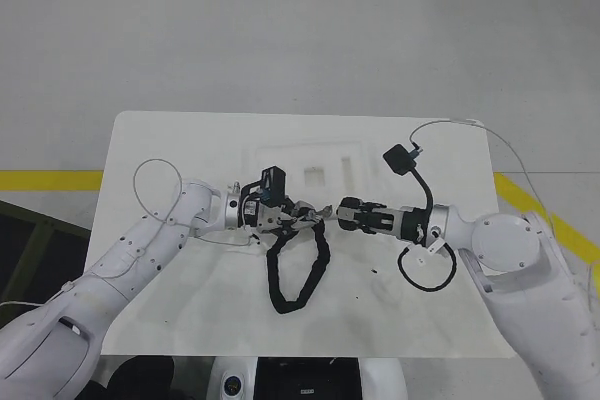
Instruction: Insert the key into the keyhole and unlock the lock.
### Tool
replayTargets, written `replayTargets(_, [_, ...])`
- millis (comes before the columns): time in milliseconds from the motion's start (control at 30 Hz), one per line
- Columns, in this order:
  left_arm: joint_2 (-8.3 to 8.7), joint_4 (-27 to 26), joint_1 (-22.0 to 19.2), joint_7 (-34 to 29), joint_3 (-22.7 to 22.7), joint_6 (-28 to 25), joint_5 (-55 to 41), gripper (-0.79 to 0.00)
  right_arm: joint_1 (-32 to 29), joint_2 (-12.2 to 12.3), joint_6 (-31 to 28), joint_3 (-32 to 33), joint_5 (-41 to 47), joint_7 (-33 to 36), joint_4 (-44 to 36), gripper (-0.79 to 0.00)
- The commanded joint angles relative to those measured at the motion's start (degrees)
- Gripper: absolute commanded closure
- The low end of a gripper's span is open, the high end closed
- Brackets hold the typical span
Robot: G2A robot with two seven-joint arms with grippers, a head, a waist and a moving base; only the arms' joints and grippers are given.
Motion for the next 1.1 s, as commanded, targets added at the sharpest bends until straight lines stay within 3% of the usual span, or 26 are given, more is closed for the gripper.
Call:
replayTargets(0, [-0.24, 0.35, -0.24, 0.17, 0.4, 0.0, 0.0, 0.0, 0.42, -0.05, 0.51, -0.5, -0.23, -0.3, 0.5, 0.0])
replayTargets(833, [-1.11, 1.9, -1.57, 2.83, 2.44, 0.0, 1.09, 0.0, 3.83, -0.45, 2.6, -4.85, -1.04, -1.22, 2.5, 0.0])
replayTargets(1067, [-1.1, 2.28, -1.62, 3.26, 2.44, 0.0, 1.4, 0.0, 3.4, -0.06, 2.36, -2.83, -1.07, -1.11, 0.89, 0.0])
